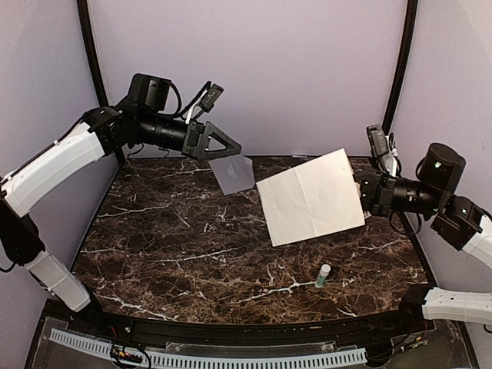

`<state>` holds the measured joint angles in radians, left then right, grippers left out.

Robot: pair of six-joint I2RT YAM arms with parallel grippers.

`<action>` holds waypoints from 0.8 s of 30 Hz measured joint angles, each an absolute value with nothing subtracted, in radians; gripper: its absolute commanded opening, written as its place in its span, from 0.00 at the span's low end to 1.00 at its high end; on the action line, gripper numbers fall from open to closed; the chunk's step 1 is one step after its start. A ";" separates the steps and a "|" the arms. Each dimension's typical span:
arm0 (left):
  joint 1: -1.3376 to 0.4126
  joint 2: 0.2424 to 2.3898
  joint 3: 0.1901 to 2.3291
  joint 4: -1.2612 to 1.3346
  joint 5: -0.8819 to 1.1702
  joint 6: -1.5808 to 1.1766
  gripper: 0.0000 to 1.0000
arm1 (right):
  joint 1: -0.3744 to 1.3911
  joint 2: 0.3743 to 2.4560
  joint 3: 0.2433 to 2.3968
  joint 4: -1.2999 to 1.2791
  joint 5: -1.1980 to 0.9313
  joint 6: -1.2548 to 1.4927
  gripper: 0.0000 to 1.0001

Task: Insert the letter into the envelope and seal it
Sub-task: Fold the letter.

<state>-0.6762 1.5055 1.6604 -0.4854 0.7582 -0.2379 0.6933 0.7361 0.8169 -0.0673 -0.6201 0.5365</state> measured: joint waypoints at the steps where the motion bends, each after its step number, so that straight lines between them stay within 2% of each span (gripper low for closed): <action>1: -0.678 1.533 1.661 -0.485 0.770 -0.232 0.88 | 0.693 0.736 0.817 -0.066 -0.620 0.537 0.00; 5: -0.702 1.597 1.652 -0.482 0.790 -0.220 0.88 | 0.693 0.751 0.823 -0.064 -0.620 0.538 0.00; 14: -0.828 1.596 1.587 -0.430 0.836 -0.197 0.88 | 0.693 0.791 0.832 -0.056 -0.613 0.556 0.00; 24: -0.881 1.453 1.409 -0.344 0.866 -0.241 0.89 | 0.693 0.828 0.835 -0.051 -0.557 0.561 0.00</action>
<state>-0.8806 1.4532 1.4094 -0.3439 0.8661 -0.2405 0.6933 0.8276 0.8349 -0.0513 -0.5571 0.5610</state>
